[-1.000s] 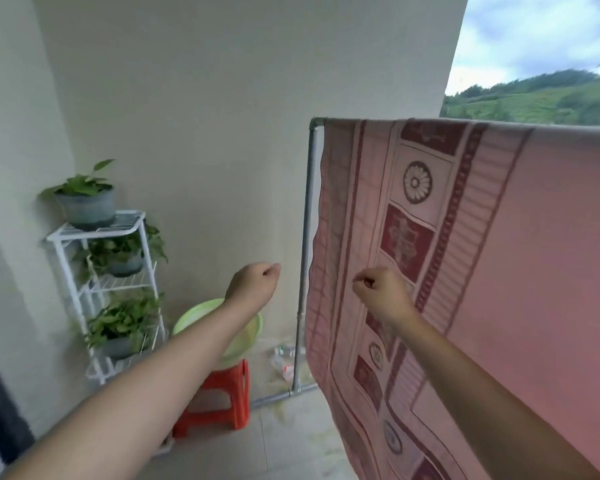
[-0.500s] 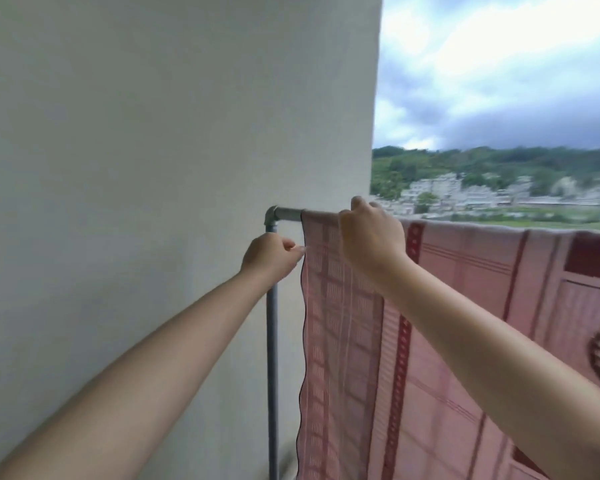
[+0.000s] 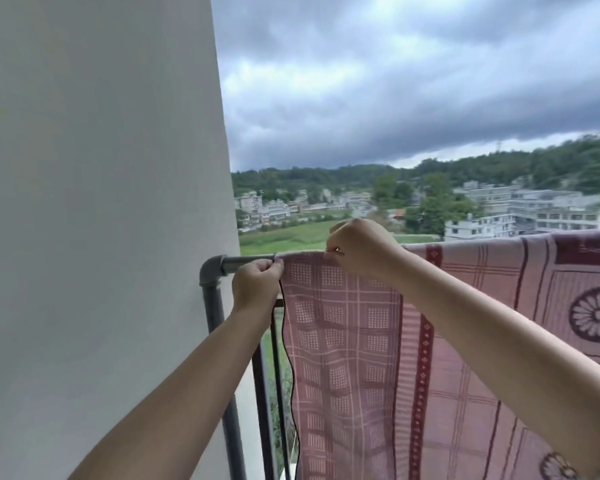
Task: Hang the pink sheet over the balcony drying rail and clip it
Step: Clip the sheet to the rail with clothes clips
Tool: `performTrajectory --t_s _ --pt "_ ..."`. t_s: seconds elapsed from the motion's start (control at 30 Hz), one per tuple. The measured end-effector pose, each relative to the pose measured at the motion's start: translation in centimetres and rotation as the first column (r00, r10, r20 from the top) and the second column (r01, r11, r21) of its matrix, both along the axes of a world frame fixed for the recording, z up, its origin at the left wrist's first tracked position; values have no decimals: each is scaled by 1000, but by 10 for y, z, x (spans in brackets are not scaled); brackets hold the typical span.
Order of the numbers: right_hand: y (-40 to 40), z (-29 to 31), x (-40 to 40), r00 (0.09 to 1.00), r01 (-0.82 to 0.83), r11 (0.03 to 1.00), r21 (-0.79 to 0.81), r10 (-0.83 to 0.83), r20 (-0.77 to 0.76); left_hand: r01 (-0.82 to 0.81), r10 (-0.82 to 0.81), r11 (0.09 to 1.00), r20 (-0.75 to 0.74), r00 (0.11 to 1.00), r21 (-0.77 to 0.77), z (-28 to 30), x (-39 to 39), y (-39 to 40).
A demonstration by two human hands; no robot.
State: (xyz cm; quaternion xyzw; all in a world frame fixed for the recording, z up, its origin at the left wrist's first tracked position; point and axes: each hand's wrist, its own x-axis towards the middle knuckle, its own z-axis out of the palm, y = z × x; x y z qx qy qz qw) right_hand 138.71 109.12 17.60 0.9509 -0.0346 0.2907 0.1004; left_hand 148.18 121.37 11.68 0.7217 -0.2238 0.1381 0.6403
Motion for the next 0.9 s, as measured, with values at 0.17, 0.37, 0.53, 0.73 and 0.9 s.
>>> performTrajectory --t_s 0.17,0.37,0.53,0.73,0.9 --pt "37 12 18 997 -9 998 -61 14 75 -119 119 993 111 987 -7 23 22 33" --pt "103 33 79 982 -88 996 -31 92 167 -304 311 949 104 945 -83 53 64 98" --pt "131 16 91 983 -151 983 -104 161 93 -290 298 954 149 943 -71 20 75 131" --pt "106 -13 73 987 -163 983 -85 162 -11 114 -131 987 -149 980 -118 -11 69 123" --pt "92 -12 66 993 -100 994 -41 102 51 93 -136 977 -224 965 -194 13 71 112"
